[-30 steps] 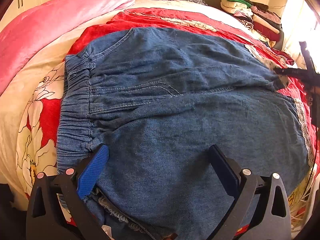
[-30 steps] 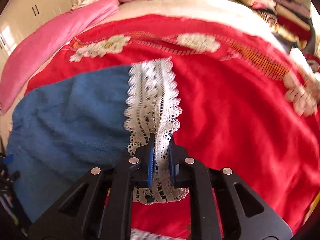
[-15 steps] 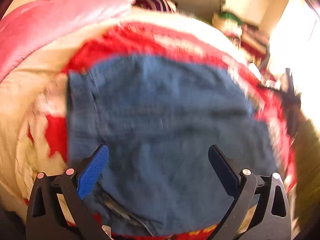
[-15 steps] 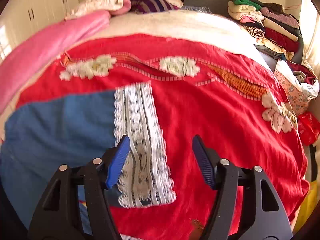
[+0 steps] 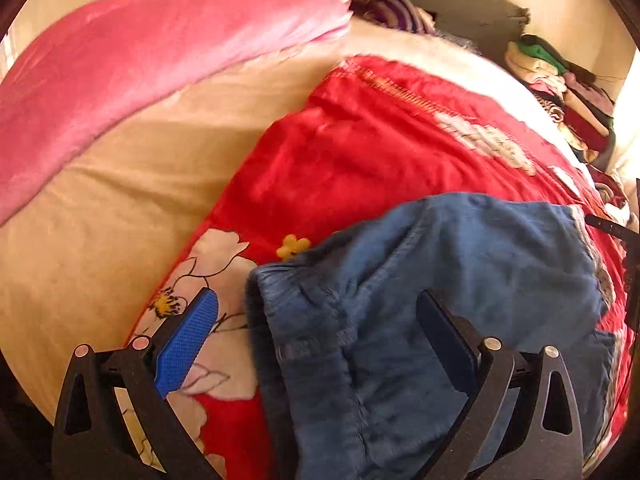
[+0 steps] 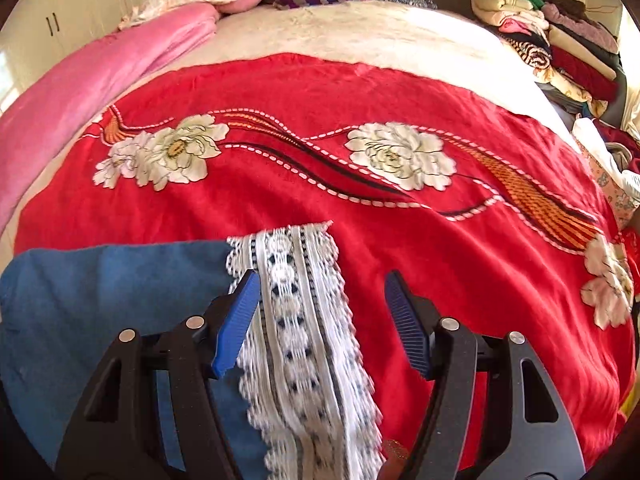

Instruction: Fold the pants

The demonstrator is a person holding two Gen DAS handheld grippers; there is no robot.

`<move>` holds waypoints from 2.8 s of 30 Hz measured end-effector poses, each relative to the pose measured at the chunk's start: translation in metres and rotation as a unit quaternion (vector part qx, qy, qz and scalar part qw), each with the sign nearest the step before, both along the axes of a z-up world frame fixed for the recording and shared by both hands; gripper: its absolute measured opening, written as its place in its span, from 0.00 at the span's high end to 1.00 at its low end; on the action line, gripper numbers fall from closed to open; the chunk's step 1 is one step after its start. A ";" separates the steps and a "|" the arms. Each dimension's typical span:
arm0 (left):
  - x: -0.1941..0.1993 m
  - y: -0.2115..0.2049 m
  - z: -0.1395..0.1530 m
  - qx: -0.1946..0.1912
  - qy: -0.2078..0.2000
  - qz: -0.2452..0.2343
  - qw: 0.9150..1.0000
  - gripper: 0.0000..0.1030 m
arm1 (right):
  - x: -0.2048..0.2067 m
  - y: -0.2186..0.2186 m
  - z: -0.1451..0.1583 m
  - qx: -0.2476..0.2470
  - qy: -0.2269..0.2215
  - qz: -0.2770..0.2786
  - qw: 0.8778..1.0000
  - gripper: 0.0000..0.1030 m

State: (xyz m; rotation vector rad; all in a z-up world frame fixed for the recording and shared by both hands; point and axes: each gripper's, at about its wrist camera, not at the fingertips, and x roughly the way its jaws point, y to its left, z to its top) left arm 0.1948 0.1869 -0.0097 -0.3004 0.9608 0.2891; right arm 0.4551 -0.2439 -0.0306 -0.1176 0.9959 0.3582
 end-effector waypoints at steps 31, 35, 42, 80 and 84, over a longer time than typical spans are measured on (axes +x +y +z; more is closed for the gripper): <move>0.004 0.010 0.006 0.025 -0.055 -0.062 0.996 0.24 | -0.107 0.145 0.076 0.033 -0.130 0.252 0.959 0.33; 0.013 0.006 -0.007 0.029 -0.033 -0.086 0.995 0.34 | -0.118 0.204 0.053 -0.020 -0.114 0.307 0.945 0.33; 0.016 0.007 -0.017 0.032 -0.014 -0.089 0.995 0.62 | -0.123 0.257 0.023 -0.065 -0.099 0.348 0.930 0.33; -0.155 -0.080 0.036 0.102 -0.083 -0.197 0.972 0.64 | -0.377 0.115 0.056 0.058 -0.096 0.374 0.921 0.99; -0.168 -0.075 0.022 0.084 -0.056 -0.191 0.976 0.61 | -0.395 0.121 0.030 0.046 -0.065 0.383 0.920 0.99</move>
